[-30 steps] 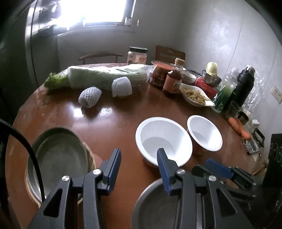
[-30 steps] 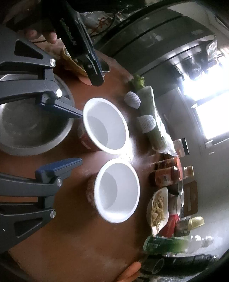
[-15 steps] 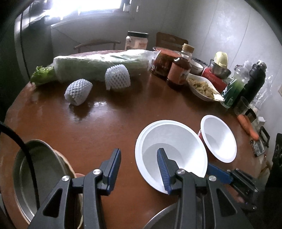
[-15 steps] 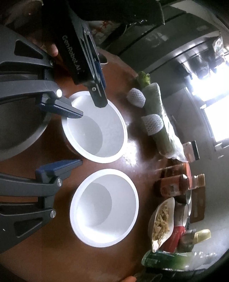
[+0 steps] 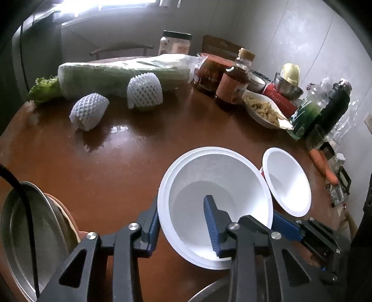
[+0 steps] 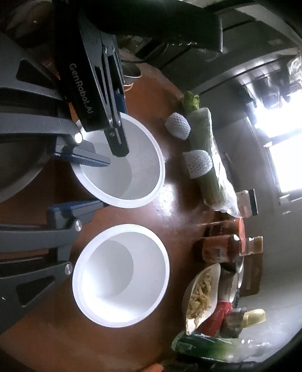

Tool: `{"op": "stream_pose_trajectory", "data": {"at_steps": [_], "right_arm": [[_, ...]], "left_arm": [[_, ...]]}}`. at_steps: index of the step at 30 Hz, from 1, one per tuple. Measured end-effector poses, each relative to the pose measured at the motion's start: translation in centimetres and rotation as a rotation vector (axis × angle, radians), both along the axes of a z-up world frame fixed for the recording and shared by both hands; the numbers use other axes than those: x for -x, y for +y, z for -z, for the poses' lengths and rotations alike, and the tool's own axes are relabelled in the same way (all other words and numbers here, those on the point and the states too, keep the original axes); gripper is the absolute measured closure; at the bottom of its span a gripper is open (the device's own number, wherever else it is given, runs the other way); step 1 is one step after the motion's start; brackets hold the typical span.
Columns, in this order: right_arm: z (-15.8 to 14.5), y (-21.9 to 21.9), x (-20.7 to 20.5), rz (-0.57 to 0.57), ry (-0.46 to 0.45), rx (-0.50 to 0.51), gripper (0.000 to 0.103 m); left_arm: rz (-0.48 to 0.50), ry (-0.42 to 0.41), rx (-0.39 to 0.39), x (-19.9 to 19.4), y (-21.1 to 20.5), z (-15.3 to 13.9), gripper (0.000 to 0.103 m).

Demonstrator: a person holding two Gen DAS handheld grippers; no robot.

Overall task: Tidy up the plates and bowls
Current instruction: 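Grasp the rim of the larger red-printed white bowl with the left tool, then lift the white bowl and lower it into the steel bowl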

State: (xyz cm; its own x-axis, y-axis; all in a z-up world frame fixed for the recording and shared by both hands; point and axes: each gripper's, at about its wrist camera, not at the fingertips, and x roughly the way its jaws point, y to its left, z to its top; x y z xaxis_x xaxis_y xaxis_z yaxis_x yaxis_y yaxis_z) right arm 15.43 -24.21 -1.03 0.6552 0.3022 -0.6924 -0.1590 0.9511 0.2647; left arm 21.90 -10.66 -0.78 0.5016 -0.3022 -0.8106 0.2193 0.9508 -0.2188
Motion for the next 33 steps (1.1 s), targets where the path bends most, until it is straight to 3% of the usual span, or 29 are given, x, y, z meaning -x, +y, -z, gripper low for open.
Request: {"op": "stream_pose_trajectory", "data": {"at_steps": [33], "right_arm": [[-6.2, 1.2, 8.1, -0.031, -0.188, 0.008, 0.075]], "left_arm": [[-0.016, -0.180, -0.003, 9.0, 1.2, -7.6, 0.067]]}}
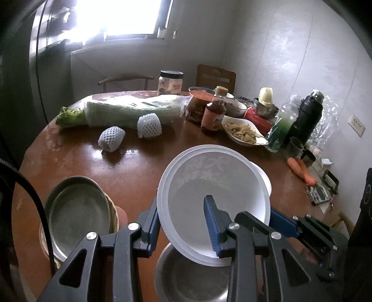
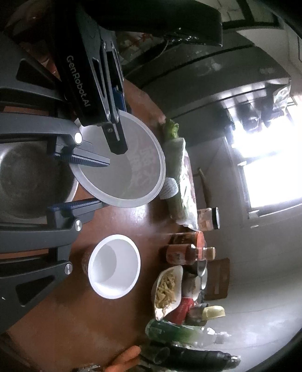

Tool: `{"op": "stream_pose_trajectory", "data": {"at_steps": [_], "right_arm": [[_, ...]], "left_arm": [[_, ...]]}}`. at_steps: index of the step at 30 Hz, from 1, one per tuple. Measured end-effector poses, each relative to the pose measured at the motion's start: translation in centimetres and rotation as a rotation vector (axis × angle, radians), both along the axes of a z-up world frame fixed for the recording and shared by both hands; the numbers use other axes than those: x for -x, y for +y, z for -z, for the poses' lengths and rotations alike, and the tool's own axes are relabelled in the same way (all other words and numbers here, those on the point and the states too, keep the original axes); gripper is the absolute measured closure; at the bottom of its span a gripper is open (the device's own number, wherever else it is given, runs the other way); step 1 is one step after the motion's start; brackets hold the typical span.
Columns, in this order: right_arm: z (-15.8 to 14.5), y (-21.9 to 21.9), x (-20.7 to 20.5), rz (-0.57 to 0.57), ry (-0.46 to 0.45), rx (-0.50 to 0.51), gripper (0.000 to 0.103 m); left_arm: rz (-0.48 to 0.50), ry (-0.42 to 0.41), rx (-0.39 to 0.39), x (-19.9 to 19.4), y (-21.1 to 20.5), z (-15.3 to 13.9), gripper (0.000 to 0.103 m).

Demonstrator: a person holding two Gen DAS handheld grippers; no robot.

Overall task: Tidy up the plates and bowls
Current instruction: 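Lift the white bowl and lower it into the steel bowl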

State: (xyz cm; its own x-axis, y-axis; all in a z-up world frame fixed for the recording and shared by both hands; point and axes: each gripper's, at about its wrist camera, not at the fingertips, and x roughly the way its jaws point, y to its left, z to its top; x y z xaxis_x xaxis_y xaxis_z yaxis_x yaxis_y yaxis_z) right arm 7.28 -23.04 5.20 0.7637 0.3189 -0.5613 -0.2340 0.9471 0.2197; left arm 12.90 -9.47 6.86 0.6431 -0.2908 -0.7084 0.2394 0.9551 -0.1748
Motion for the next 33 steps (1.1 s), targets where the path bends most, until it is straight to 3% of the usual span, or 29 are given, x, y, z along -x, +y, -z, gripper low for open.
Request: {"op": "stream_pose_trajectory", "data": {"at_steps": [13, 33], "right_arm": [[-1.9, -0.3, 4.5, -0.016, -0.004, -0.008, 0.075], [1.7, -0.8, 7.0, -0.048, 0.115, -0.012, 0.074]], "left_arm": [[0.016, -0.003, -0.010, 4.2, -0.4, -1.8, 0.067], [0.021, 0.102, -0.054, 6.3, -1.3, 2.2, 0.067]]}}
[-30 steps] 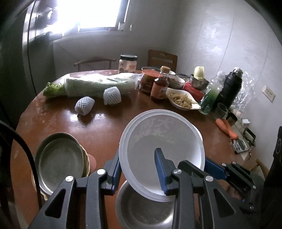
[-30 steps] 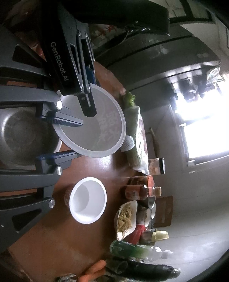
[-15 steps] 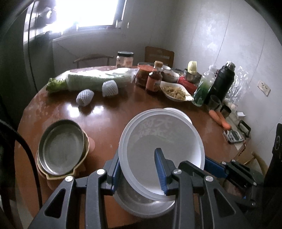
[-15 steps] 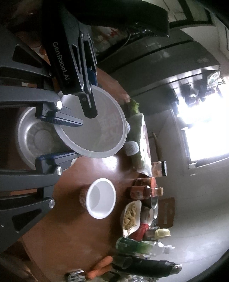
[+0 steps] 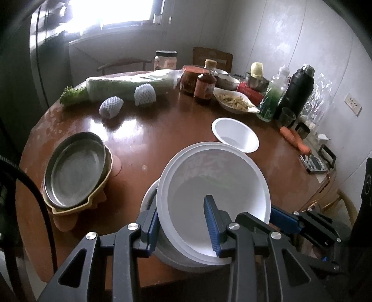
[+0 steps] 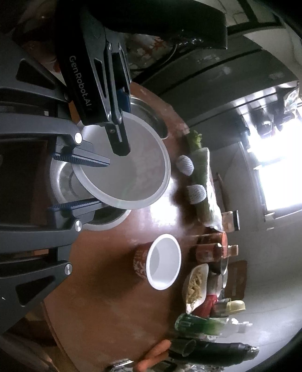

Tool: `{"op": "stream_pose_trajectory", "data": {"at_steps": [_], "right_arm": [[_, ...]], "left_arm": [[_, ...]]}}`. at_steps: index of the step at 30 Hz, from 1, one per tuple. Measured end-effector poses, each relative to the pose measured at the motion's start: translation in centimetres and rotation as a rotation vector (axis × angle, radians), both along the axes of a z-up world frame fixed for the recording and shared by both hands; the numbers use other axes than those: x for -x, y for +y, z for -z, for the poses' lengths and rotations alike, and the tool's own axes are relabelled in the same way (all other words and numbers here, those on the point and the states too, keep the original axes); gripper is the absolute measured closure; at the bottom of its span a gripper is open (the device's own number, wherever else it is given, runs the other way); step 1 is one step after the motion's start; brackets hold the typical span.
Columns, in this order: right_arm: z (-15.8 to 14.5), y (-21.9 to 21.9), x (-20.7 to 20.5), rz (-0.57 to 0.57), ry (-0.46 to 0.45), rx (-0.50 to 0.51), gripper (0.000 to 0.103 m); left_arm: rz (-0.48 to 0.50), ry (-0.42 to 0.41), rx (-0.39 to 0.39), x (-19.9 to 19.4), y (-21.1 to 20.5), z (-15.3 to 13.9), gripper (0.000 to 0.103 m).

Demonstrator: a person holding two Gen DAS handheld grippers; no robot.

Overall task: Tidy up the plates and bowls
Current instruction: 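Lift the white bowl and lower it into the steel bowl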

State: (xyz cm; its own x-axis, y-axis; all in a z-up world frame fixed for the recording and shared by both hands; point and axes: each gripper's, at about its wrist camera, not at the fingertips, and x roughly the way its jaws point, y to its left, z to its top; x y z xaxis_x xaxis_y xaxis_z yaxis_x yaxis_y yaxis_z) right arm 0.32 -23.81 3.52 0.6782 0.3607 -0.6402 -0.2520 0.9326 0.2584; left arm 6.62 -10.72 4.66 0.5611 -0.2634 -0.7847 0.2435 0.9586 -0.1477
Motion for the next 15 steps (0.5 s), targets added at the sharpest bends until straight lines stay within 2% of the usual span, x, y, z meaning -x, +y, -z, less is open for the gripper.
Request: {"op": "stream_pose_trajectory", "data": {"at_steps": [15], "right_arm": [[2.5, 0.3, -1.3, -0.005, 0.075, 0.023, 0.074]], "left_arm": [[-0.001, 0.076, -0.021, -1.3, -0.1, 3.0, 0.067]]}}
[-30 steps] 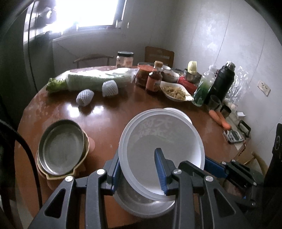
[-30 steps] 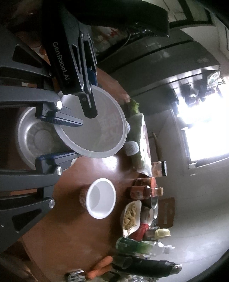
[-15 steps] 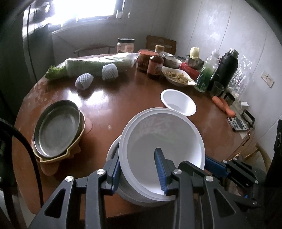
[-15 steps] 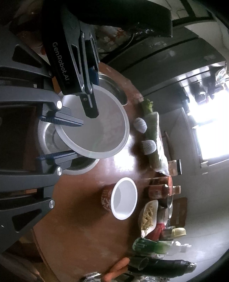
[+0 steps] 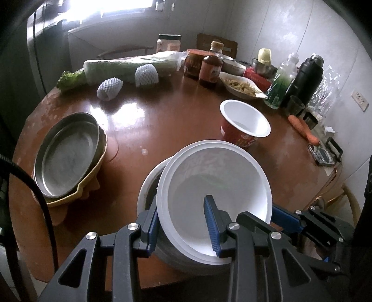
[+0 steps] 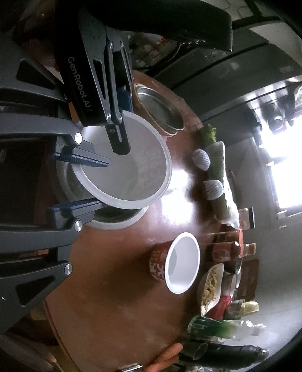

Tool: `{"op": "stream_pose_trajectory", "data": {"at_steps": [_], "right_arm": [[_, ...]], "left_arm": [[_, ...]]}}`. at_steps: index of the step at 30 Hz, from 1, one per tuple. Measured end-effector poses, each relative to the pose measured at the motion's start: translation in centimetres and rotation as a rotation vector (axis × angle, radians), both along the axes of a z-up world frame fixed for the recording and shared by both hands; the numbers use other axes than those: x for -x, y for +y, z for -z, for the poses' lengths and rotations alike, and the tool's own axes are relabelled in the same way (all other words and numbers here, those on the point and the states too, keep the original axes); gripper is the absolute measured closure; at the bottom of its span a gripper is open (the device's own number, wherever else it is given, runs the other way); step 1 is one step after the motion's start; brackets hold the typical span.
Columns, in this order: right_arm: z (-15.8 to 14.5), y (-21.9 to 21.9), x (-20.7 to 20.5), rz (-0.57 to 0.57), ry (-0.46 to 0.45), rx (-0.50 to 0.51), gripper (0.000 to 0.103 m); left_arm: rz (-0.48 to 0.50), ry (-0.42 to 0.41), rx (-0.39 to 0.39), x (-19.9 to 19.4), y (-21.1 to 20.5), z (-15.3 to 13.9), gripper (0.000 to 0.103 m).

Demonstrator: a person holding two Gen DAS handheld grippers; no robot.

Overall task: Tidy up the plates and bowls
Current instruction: 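Lift the white bowl and lower it into the steel bowl, then open the left tool and withdraw it from the white bowl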

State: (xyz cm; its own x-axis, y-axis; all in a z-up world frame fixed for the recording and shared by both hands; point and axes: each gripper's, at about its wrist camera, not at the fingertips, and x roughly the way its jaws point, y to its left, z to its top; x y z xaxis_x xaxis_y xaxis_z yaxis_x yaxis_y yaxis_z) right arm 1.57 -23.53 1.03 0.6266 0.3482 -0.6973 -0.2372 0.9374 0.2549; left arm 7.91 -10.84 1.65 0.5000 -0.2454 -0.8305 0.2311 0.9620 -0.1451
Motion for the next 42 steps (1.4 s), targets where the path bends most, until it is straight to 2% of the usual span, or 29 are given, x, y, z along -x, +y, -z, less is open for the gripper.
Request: {"op": "stream_pose_trajectory", "data": {"at_steps": [14, 20, 42], "right_arm": [[1.1, 0.5, -0.9, -0.002, 0.028, 0.046, 0.074], [1.3, 0.3, -1.2, 0.008, 0.039, 0.039, 0.074], [-0.3, -0.8, -0.5, 0.030, -0.016, 0.024, 0.069]], "left_arm": [[-0.001, 0.035, -0.009, -0.8, 0.2, 1.5, 0.067], [-0.008, 0.025, -0.001, -0.9, 0.5, 1.5, 0.067], [-0.048, -0.069, 0.040, 0.5, 2.1, -1.4, 0.067]]}}
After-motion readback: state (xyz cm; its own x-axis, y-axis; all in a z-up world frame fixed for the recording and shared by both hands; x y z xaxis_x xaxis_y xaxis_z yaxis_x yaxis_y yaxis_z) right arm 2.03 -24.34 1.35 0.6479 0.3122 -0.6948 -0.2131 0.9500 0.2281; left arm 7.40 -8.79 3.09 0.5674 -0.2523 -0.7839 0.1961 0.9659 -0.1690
